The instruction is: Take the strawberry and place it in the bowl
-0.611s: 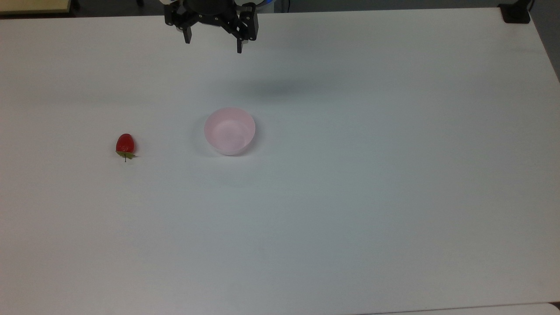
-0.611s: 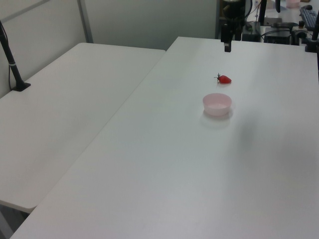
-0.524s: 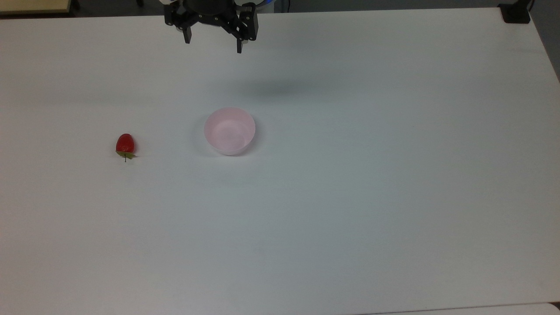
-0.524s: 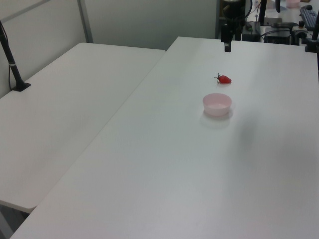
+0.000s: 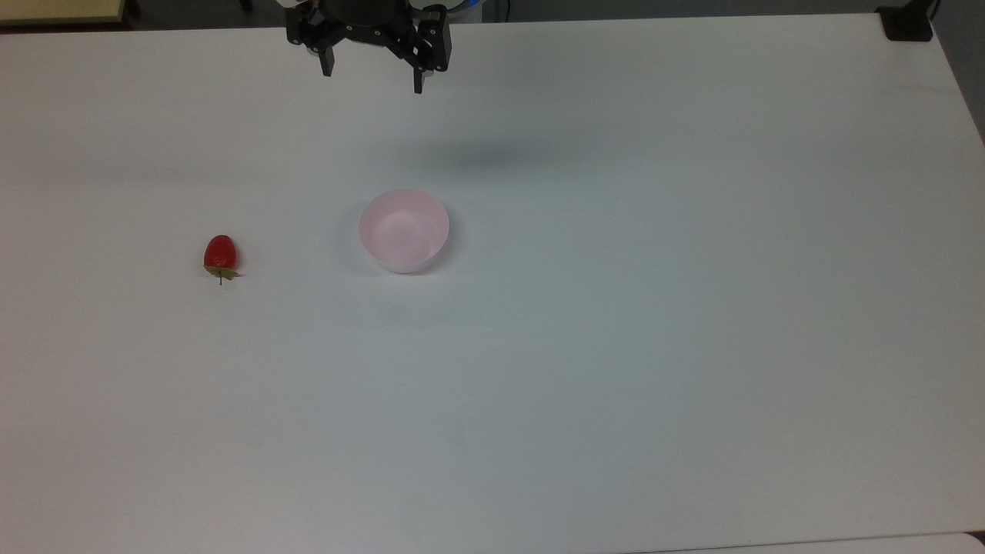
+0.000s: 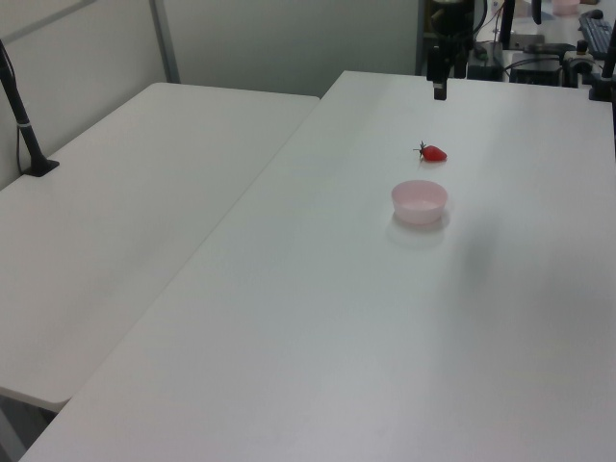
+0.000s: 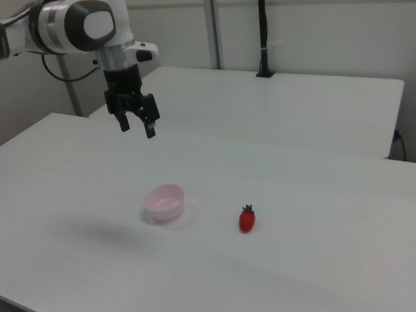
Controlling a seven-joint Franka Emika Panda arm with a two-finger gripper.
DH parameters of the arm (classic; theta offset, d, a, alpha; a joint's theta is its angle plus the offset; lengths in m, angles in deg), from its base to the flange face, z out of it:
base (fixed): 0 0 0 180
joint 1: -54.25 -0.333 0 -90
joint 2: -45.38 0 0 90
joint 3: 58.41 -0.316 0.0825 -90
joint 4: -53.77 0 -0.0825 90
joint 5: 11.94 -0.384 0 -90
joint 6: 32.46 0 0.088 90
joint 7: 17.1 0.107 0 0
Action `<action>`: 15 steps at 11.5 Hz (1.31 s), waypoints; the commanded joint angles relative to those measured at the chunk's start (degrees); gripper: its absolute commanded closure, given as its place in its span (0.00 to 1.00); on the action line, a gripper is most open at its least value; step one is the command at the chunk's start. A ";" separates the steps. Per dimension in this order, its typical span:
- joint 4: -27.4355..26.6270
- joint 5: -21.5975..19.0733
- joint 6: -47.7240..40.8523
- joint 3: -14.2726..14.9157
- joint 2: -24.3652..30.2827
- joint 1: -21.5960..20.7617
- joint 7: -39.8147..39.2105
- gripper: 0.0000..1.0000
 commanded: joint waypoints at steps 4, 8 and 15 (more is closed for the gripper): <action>-1.02 -0.44 1.74 0.76 0.58 -0.17 -1.55 0.00; -1.10 -0.52 5.42 0.94 -1.18 3.51 -8.30 0.00; -0.75 0.70 13.77 1.03 -10.66 16.16 -22.72 0.00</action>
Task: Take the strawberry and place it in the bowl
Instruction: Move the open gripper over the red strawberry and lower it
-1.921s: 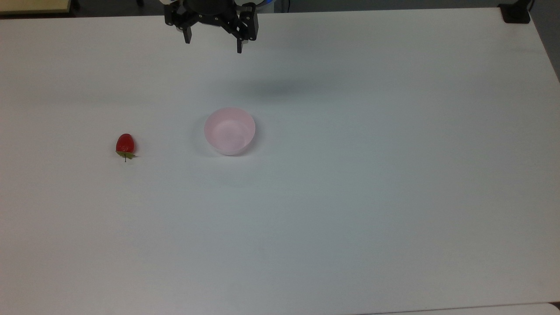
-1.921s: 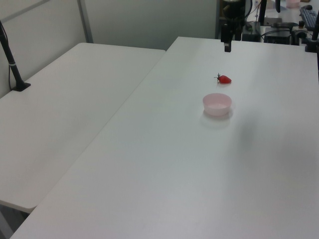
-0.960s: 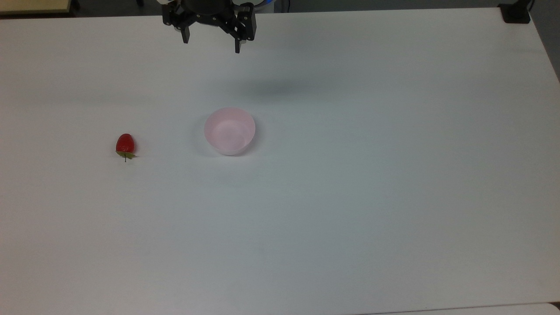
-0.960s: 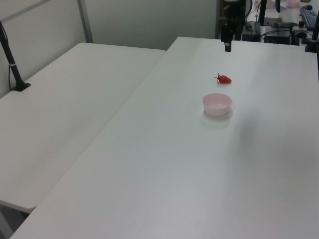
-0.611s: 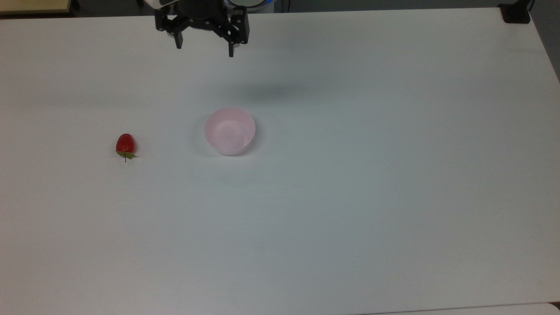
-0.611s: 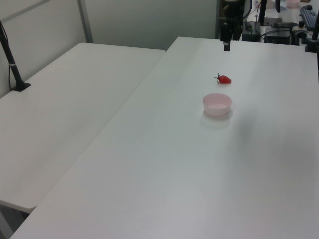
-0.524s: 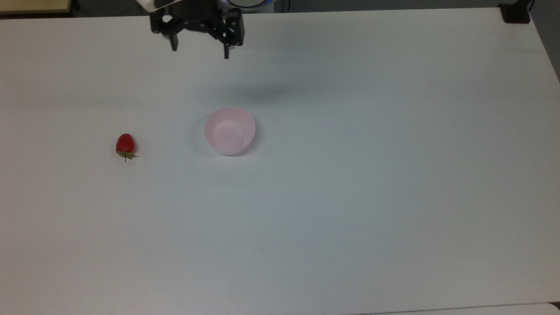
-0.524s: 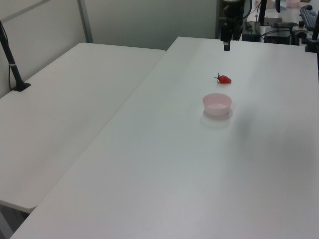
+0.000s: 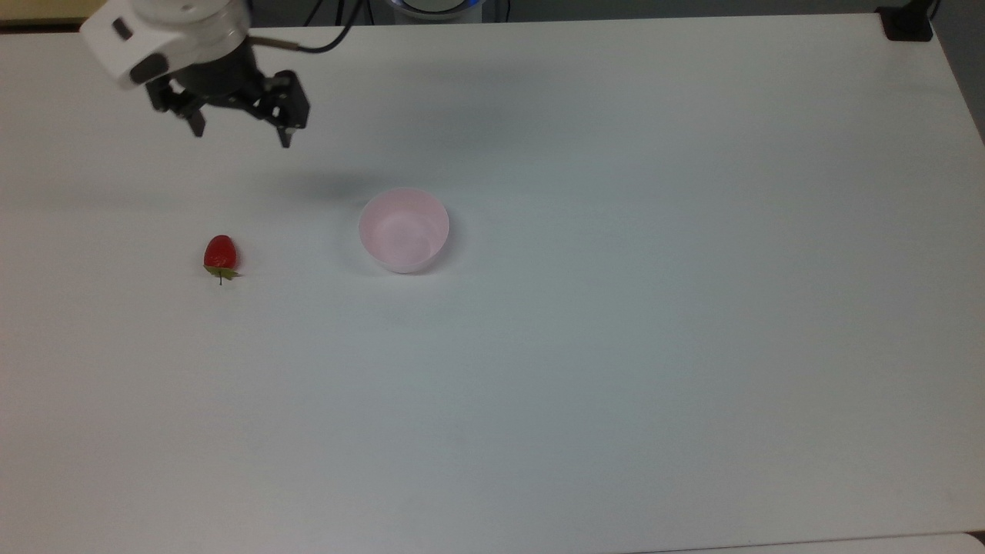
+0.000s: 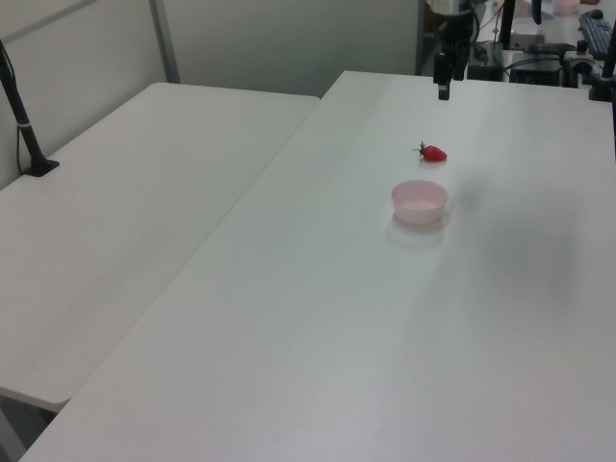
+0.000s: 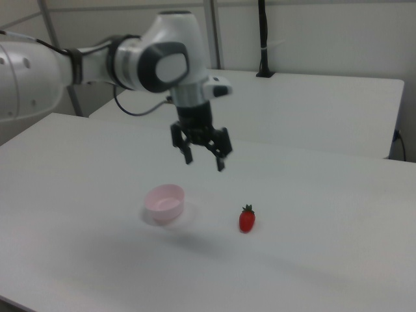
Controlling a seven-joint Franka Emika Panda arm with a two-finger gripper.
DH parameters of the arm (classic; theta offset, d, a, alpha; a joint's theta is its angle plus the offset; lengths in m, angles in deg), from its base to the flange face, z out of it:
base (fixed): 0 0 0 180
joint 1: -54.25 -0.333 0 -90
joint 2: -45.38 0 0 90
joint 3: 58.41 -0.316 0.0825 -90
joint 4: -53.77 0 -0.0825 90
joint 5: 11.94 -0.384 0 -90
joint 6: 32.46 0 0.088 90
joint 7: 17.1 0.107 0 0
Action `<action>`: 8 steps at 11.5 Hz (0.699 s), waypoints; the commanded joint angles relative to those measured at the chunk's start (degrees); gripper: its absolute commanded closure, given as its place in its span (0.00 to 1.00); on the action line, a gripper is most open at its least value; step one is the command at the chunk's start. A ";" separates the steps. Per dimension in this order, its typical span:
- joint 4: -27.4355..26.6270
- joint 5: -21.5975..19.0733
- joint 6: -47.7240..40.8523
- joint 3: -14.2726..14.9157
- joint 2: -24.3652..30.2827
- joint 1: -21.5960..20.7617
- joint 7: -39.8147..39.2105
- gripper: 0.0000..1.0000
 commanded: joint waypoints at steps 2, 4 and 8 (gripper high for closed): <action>-0.60 1.04 8.23 0.20 -6.34 4.75 -4.78 0.01; -0.60 1.04 12.01 0.20 -9.86 5.55 -4.96 0.04; -0.77 1.13 17.82 0.03 -15.31 5.03 -5.84 0.15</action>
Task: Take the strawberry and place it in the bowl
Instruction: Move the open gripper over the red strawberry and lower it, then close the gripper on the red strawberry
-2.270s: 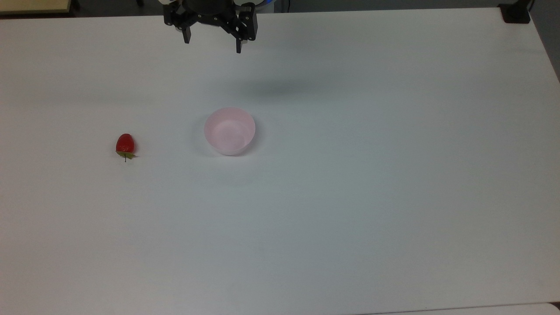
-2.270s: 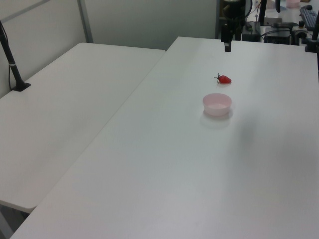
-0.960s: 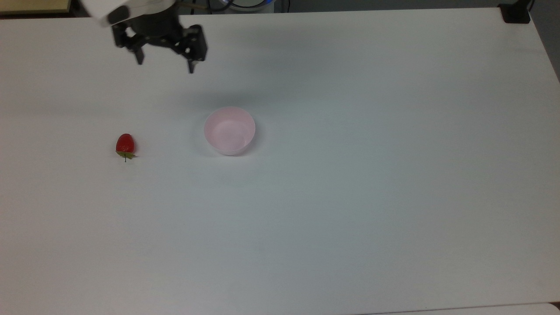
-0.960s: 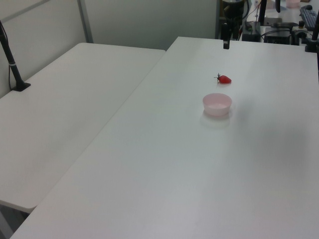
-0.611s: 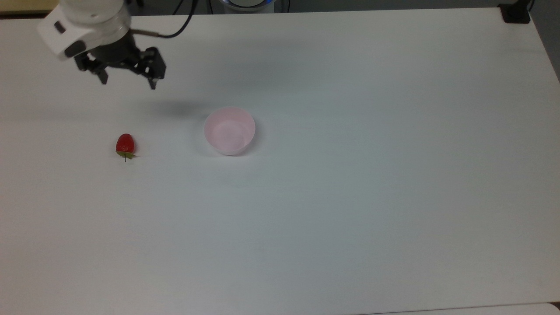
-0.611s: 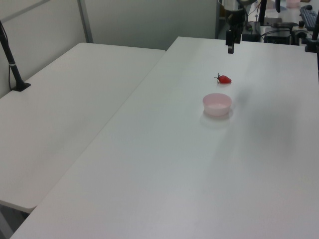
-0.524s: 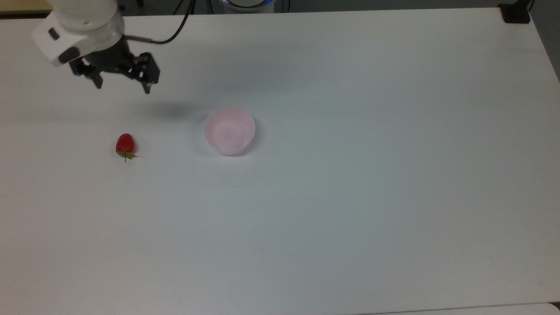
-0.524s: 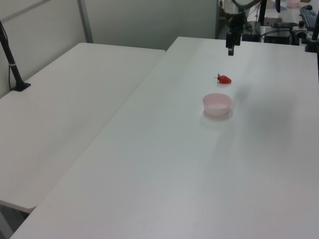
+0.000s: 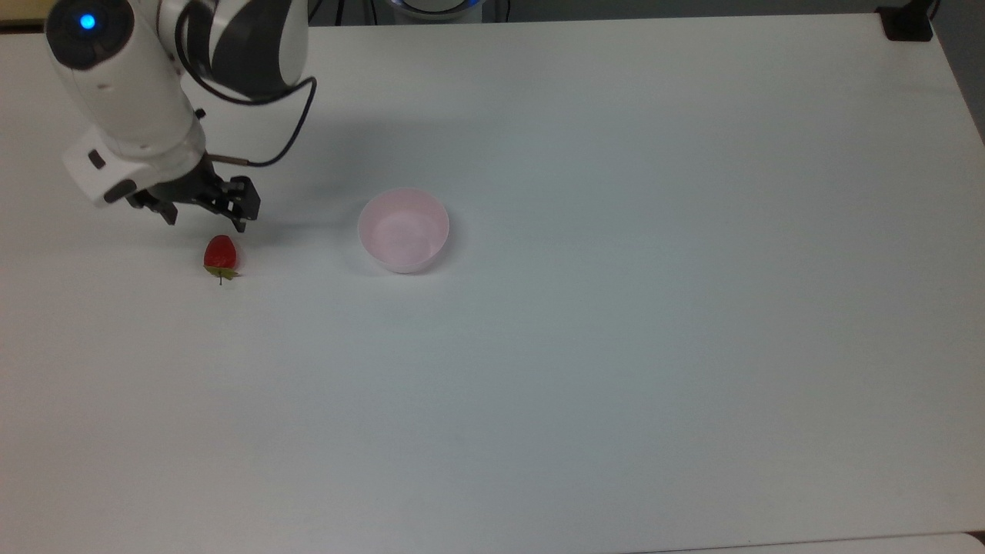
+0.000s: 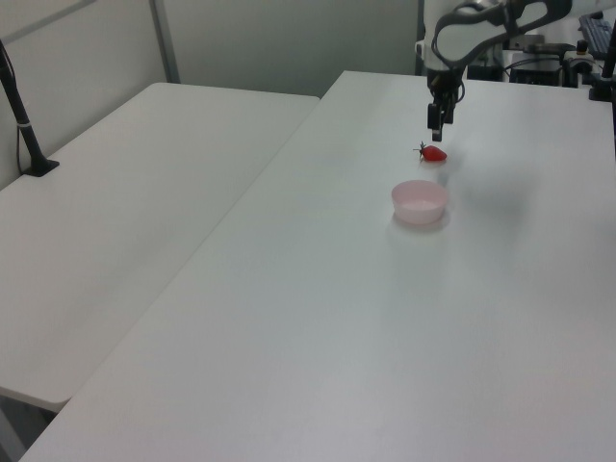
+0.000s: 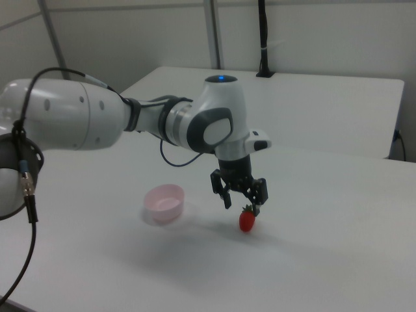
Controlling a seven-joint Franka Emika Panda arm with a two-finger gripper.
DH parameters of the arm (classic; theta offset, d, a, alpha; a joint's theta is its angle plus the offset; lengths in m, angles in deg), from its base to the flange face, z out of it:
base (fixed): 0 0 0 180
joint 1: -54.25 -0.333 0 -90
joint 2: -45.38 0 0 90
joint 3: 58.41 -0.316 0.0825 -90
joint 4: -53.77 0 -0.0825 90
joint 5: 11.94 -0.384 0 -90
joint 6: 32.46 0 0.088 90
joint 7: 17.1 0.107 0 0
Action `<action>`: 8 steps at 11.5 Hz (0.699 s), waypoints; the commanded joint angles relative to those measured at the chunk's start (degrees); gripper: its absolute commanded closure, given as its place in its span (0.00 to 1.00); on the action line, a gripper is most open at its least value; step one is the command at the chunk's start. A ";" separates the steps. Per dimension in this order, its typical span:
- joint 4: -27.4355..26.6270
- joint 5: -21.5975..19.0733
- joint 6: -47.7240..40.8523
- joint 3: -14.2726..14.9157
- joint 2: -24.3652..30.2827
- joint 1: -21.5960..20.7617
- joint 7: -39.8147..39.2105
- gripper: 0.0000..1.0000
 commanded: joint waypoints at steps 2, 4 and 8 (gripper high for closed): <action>-0.67 0.72 6.79 -0.06 -3.63 -0.85 -0.63 0.22; -0.59 0.72 7.86 -0.15 -4.52 -1.63 -0.28 0.32; -0.67 1.68 7.34 -0.15 -4.35 -1.90 -0.28 0.62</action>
